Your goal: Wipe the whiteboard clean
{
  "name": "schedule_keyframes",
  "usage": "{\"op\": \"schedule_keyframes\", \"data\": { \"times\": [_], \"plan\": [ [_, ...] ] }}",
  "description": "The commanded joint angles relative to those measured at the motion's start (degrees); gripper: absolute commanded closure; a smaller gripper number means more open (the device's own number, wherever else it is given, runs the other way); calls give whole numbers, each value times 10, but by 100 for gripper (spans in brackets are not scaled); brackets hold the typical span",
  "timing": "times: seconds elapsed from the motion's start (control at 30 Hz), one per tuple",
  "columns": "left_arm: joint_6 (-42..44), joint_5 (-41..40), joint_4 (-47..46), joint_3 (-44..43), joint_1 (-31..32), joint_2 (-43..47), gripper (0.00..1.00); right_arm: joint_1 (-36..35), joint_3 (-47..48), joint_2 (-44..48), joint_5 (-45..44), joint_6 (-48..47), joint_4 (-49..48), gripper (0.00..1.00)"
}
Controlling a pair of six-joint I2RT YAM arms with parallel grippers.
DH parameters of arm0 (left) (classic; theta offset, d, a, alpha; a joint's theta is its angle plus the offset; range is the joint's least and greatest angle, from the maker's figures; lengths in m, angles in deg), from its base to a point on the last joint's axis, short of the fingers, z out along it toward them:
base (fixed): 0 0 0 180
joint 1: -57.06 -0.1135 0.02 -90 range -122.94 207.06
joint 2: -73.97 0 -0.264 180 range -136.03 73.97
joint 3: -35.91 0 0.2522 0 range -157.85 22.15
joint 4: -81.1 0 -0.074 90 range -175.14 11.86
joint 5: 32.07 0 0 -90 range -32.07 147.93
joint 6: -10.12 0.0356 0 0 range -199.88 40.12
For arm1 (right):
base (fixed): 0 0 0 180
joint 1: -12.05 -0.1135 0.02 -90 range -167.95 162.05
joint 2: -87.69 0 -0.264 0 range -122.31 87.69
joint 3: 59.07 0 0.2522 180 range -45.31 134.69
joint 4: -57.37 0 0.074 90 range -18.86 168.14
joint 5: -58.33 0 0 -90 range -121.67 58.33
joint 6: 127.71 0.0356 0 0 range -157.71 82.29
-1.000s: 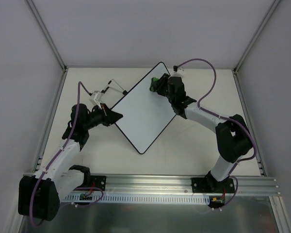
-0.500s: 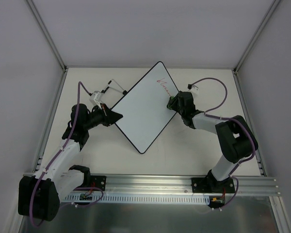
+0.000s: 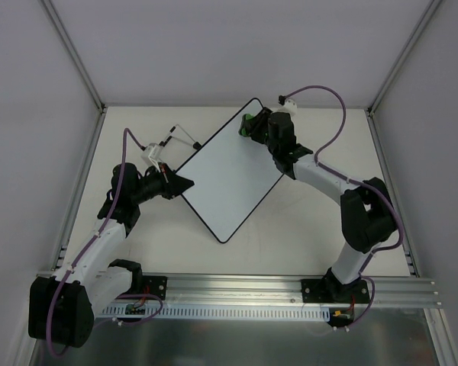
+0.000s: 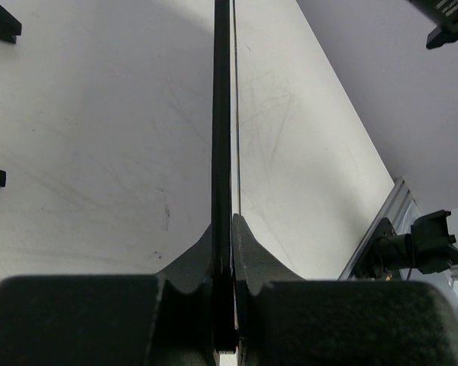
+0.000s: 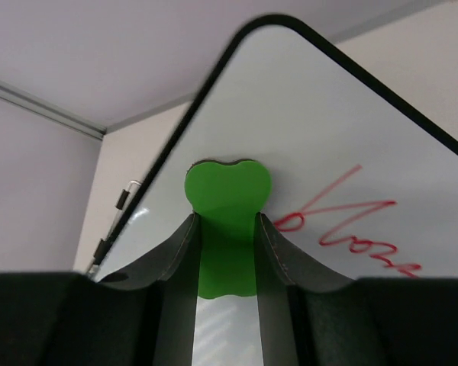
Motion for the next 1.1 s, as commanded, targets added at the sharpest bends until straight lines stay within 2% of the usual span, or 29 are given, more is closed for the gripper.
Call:
{"op": "schedule_keyframes", "data": {
  "times": [0.0,0.17,0.3,0.53,0.6,0.77,1.07],
  "plan": [
    [131,38,61,10,21,-7,100,-5,57,-25,12,-3,-16,100],
    [131,36,61,10,21,-4,100,3,50,-36,-4,17,-5,100],
    [134,36,62,10,22,-3,100,23,-27,-22,-22,39,-6,100],
    [134,41,62,8,22,-9,100,72,-219,1,-30,69,-39,100],
    [134,43,62,7,22,-10,100,75,-237,-1,-29,70,-46,100],
    [133,44,63,9,22,-9,100,73,-224,-4,-13,65,-47,100],
    [129,52,63,9,25,-10,100,50,-58,-8,9,41,-45,100]
  ]
}}
